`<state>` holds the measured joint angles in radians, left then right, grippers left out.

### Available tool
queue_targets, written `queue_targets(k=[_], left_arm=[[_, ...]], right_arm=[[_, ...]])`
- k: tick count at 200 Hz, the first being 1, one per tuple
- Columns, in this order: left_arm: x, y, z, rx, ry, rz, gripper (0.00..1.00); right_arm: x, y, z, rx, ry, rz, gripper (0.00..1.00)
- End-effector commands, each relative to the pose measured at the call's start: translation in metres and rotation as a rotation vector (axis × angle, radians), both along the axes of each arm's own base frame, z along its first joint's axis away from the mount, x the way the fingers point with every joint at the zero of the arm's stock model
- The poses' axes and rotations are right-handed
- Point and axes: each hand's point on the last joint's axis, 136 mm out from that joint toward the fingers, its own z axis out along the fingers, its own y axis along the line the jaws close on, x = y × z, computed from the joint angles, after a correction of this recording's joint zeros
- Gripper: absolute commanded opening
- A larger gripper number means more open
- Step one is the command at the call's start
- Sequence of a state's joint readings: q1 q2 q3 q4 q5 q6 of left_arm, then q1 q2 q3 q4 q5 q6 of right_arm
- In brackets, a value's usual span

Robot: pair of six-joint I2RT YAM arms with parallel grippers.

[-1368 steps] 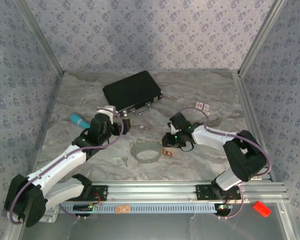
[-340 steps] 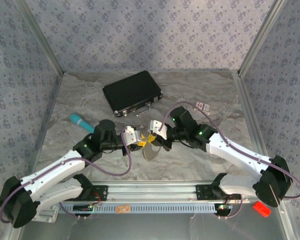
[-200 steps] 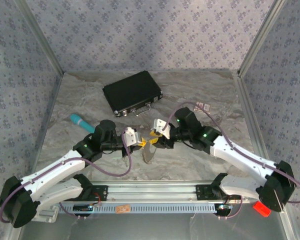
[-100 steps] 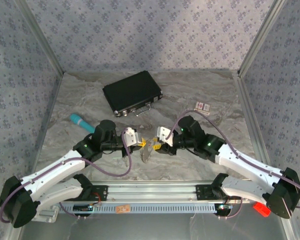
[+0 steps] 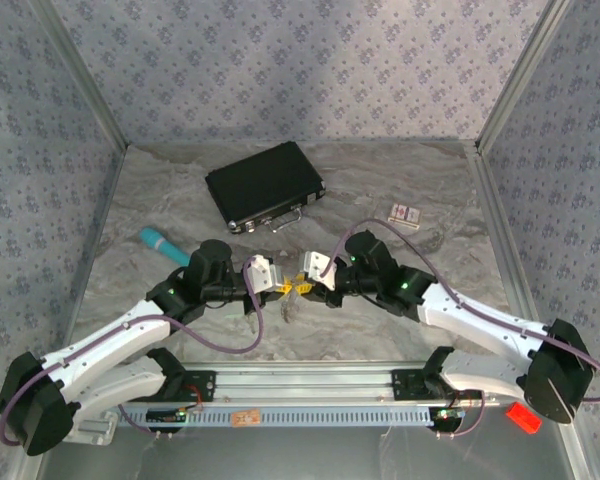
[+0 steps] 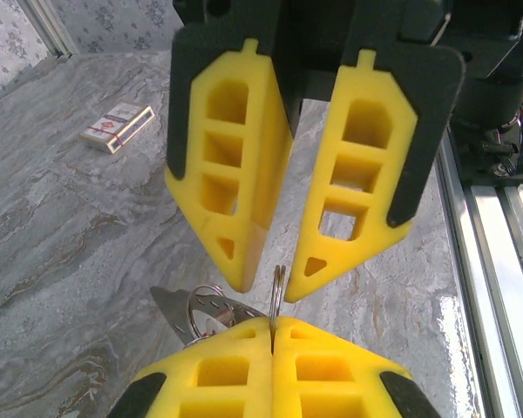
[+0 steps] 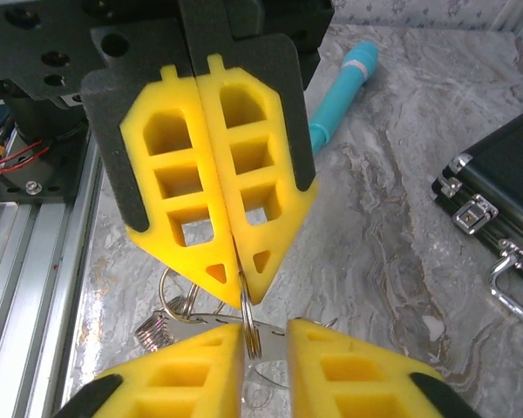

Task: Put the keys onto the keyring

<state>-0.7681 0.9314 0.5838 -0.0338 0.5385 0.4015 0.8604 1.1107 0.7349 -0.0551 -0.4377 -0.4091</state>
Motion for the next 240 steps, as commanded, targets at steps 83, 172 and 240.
queue_targets(k=[83,172,240], left_arm=[[-0.003,-0.006,0.011,-0.031,-0.009,-0.032,0.17],[-0.006,-0.008,0.007,-0.016,0.004,-0.053,0.02],[0.013,-0.002,0.018,-0.030,0.073,0.108,0.00]], right_arm=[[-0.006,0.008,0.010,0.019,-0.015,0.048,0.00],[-0.007,0.010,0.015,0.052,-0.017,0.048,0.00],[0.009,-0.015,0.019,0.061,-0.042,-0.078,0.35]])
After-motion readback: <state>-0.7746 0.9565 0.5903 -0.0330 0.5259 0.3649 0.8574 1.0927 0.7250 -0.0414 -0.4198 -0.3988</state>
